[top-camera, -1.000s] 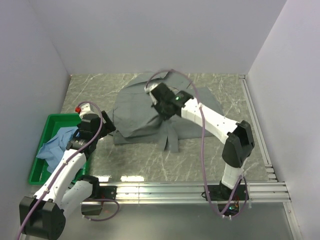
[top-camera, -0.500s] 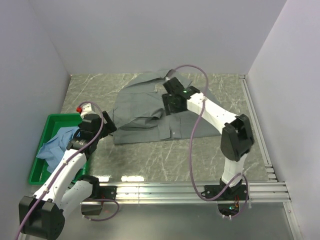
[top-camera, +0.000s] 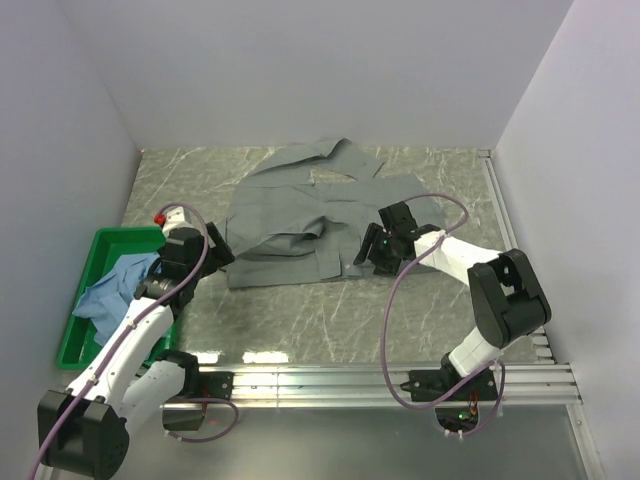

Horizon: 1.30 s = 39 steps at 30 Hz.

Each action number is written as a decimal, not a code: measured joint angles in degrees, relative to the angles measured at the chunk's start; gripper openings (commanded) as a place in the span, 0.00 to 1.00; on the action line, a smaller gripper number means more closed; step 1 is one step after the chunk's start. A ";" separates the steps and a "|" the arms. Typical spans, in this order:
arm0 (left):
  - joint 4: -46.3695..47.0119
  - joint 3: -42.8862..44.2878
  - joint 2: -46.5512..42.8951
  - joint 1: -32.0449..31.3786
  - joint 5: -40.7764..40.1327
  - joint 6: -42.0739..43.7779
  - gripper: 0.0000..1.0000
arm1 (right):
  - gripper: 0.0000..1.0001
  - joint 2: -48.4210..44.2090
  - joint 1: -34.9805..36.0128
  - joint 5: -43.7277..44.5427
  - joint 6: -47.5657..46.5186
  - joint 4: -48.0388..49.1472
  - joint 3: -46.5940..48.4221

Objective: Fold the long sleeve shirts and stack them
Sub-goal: Fold the shirt

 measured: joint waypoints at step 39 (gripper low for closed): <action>0.00 0.00 0.02 -0.13 0.13 0.22 0.96 | 0.00 3.13 -0.35 -8.72 2.36 8.44 -0.33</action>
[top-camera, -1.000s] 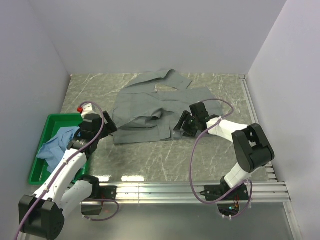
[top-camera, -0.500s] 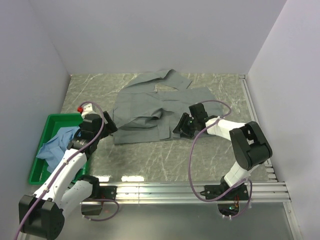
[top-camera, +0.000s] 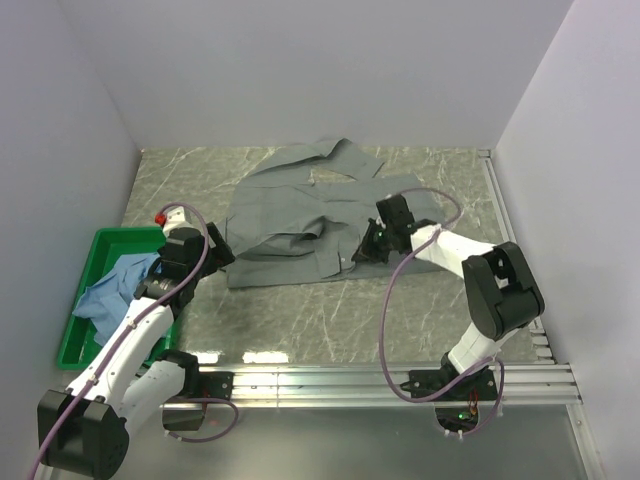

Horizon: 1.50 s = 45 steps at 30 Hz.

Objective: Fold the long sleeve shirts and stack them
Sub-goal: Fold the shirt

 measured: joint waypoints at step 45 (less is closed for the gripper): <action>16.22 4.87 25.81 -8.83 17.70 -15.76 0.63 | 0.00 16.85 -2.78 -18.29 -8.87 -4.26 61.53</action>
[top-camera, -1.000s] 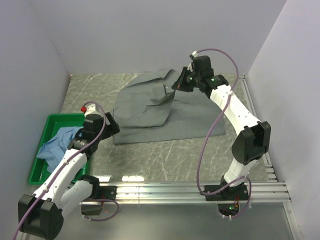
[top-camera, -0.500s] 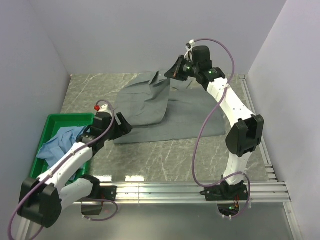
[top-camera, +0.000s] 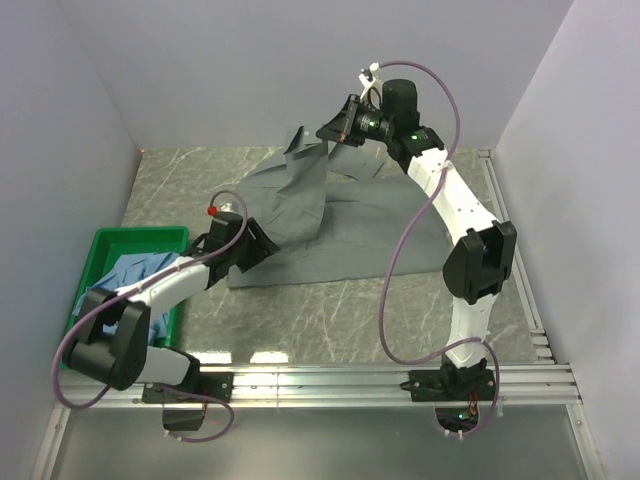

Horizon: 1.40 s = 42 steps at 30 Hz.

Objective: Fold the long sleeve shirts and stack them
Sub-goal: Fold the shirt

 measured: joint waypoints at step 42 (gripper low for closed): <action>7.82 11.37 22.05 -0.26 -8.63 -16.17 0.48 | 0.00 0.90 1.07 -10.73 -16.74 -8.94 1.55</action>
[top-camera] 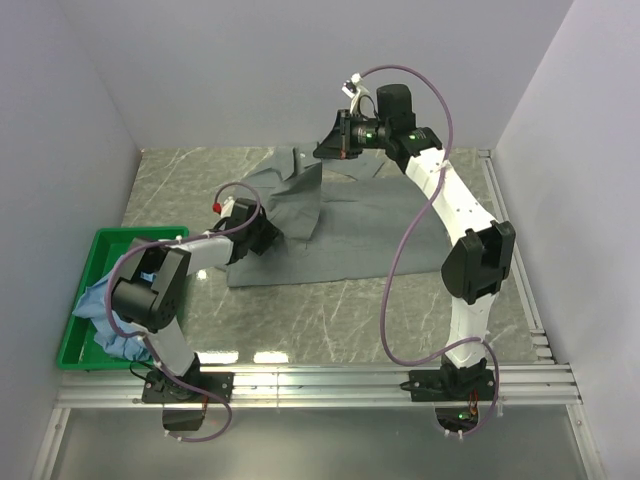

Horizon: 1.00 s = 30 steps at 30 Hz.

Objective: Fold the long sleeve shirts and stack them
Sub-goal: Fold the shirt

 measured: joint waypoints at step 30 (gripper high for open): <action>7.06 -3.26 -4.59 -1.86 3.93 -3.89 0.36 | 0.00 -0.33 0.72 -2.43 -4.70 -4.44 3.87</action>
